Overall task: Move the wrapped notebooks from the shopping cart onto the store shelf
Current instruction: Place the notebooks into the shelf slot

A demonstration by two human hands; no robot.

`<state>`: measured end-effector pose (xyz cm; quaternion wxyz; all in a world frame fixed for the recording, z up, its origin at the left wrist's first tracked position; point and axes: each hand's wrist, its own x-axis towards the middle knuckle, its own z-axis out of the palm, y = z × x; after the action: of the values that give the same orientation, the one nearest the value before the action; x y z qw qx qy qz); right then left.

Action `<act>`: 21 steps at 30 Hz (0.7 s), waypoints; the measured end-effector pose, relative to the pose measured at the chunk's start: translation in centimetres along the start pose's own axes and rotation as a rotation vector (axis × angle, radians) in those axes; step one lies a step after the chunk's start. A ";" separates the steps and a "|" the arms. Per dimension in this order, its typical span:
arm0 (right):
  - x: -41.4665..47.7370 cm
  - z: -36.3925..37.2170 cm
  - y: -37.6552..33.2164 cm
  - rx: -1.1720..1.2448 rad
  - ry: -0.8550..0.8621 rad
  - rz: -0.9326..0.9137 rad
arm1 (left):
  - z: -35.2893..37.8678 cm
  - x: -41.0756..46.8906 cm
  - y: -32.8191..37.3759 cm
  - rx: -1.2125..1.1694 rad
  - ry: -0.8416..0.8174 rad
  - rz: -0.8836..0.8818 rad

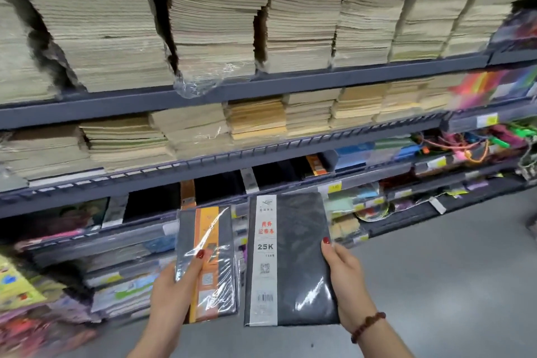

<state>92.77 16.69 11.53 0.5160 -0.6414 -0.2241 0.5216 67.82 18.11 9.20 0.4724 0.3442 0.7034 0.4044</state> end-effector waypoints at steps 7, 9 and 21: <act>5.9 -3.5 -2.4 -0.037 -0.108 0.092 | 6.0 -2.5 1.6 -0.056 0.119 -0.074; 7.1 -3.8 -2.6 -0.022 -0.115 0.119 | 6.4 -2.4 2.0 -0.071 0.152 -0.088; 13.8 -2.4 -0.5 -0.070 -0.166 0.185 | 8.0 1.9 -0.7 -0.036 0.245 -0.129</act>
<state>99.99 27.20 5.77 0.4226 -0.6317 -0.2242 0.6100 74.73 21.39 5.98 0.4140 0.2377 0.7692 0.4248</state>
